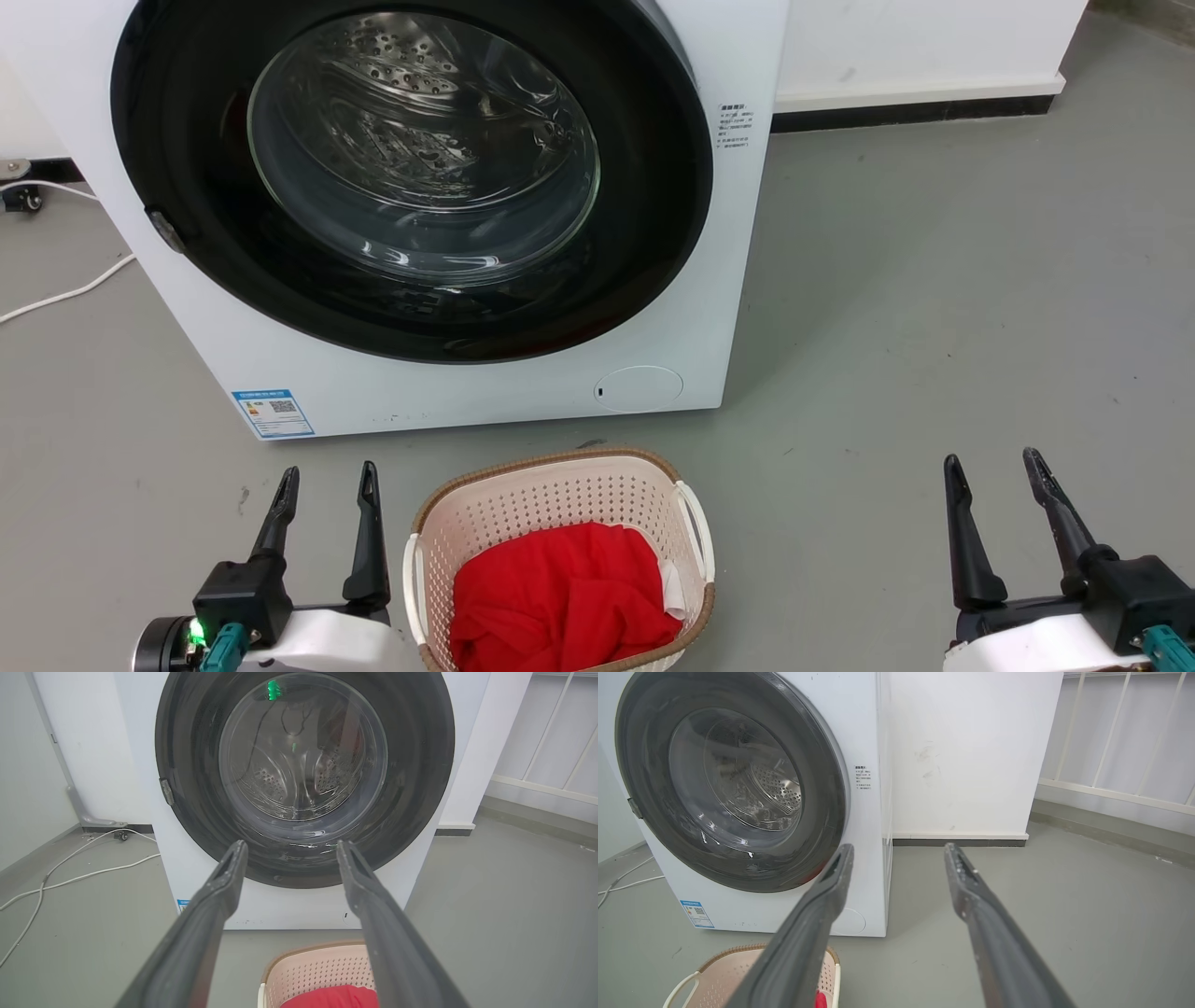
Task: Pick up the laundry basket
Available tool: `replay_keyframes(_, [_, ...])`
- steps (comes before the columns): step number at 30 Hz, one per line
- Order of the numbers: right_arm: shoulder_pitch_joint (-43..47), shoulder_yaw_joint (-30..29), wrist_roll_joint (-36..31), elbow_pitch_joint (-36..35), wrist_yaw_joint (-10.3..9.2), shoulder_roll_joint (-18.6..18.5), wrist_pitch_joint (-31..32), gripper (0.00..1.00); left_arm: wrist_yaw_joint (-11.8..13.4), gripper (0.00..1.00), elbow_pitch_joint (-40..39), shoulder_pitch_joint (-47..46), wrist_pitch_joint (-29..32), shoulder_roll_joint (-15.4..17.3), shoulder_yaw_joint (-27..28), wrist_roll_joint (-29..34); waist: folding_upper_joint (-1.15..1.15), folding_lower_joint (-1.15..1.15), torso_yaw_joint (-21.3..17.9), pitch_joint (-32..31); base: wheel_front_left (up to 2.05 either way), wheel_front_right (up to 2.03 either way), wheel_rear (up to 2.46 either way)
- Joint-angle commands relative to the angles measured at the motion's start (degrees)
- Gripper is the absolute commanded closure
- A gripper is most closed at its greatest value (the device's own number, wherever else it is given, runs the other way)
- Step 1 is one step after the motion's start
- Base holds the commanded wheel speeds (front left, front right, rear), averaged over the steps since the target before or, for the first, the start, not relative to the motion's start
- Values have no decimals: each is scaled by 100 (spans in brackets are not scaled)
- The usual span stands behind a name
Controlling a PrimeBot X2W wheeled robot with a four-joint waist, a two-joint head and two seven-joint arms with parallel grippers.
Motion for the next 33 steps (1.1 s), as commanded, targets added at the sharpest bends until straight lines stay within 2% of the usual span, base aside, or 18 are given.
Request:
replay_keyframes(1, [78, 0, -120, -55, -2, -25, -41, 0, 9, 0, -39, 50, -56, 19, -8, 118, 0, 0, 4, 1, 0, 0, 0])
replay_keyframes(10, [134, -3, -415, -133, -2, -25, -138, 0, 47, 0, -62, 100, -142, 19, -22, 450, 0, 0, 17, 5, 0, 0, 0])
replay_keyframes(26, [91, 37, -255, -180, -2, -24, -133, 0, 76, 0, -36, 103, -135, 19, 2, 408, 0, 0, 20, 79, 0, 0, 0])
replay_keyframes(29, [-55, 162, -139, -159, -2, -22, -133, 0, 176, 0, 25, 23, -135, 18, 105, 377, 0, 0, 9, 138, 0, 0, 0])
replay_keyframes(33, [-329, 412, -53, 90, -2, -19, -133, 0, 171, 0, 231, -131, -135, 18, 256, 368, 0, 0, 13, 298, 0, 0, 0])
